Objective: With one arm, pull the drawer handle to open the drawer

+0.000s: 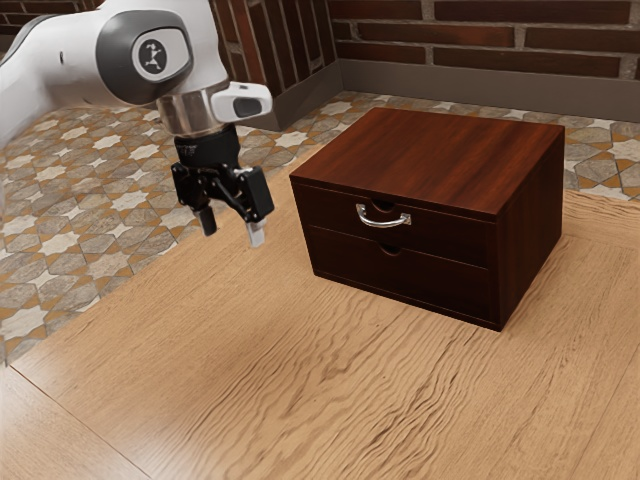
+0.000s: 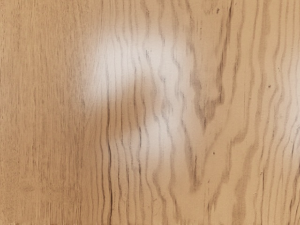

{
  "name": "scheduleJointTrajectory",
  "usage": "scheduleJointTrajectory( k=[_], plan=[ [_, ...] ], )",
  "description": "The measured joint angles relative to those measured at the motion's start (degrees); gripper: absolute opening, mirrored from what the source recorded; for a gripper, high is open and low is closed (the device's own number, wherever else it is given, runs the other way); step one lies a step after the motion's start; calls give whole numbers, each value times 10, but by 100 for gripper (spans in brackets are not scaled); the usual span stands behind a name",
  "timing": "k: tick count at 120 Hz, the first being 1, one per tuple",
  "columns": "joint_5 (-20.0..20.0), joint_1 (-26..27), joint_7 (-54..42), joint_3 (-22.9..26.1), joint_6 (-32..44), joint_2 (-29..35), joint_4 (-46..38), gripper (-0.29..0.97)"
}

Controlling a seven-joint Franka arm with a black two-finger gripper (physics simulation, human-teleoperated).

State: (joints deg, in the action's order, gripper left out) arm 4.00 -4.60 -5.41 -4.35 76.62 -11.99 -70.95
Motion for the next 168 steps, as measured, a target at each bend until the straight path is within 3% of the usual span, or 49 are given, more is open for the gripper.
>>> scheduleJointTrajectory(
  k=[34,40,48,60,71,82,119,143,168],
  plan=[
    [12,8,-9,-19,-4,-1,0,68],
    [14,9,-16,-18,-5,29,14,68],
    [30,14,-66,3,5,90,35,68],
    [70,48,-169,36,19,102,45,68],
    [26,53,-249,108,44,84,46,68],
    [-6,92,-319,133,68,51,47,68],
    [-32,32,-518,134,91,-9,51,68],
    [-31,25,-629,131,104,-14,44,68],
    [-30,23,-721,131,173,-36,6,68]
  ],
)
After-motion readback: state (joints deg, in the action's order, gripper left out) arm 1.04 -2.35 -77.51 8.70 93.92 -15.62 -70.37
